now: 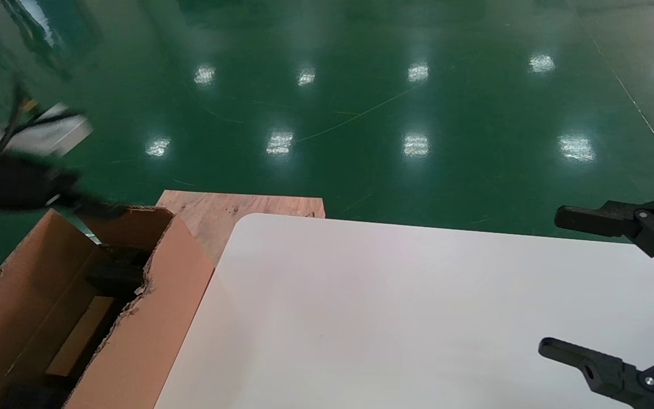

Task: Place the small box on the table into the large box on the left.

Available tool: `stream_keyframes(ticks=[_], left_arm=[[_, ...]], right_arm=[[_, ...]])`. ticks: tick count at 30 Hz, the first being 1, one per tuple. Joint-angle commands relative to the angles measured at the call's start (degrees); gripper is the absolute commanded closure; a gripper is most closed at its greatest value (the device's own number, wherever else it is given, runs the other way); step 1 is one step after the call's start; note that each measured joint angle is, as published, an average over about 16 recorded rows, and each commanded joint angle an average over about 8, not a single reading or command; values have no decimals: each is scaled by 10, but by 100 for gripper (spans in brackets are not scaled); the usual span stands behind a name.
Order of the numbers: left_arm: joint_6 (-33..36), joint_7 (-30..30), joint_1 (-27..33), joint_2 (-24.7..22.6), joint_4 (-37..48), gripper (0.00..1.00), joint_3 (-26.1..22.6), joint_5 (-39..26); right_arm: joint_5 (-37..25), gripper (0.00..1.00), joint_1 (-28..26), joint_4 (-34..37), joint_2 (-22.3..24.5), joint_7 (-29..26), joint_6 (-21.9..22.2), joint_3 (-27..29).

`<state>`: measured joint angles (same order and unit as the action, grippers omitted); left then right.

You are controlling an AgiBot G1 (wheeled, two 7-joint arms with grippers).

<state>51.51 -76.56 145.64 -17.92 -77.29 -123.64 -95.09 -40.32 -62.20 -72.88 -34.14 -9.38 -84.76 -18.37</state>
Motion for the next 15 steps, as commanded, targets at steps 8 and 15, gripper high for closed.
stream_keyframes(ticks=[8, 15], left_arm=[[-136, -7, -42, -131, -3, 0, 47, 95], [-137, -4, -47, -138, -1, 0, 54, 100]], right_arm=[[0, 0, 0, 0, 0, 0, 0, 0], [0, 0, 0, 0, 0, 0, 0, 0]])
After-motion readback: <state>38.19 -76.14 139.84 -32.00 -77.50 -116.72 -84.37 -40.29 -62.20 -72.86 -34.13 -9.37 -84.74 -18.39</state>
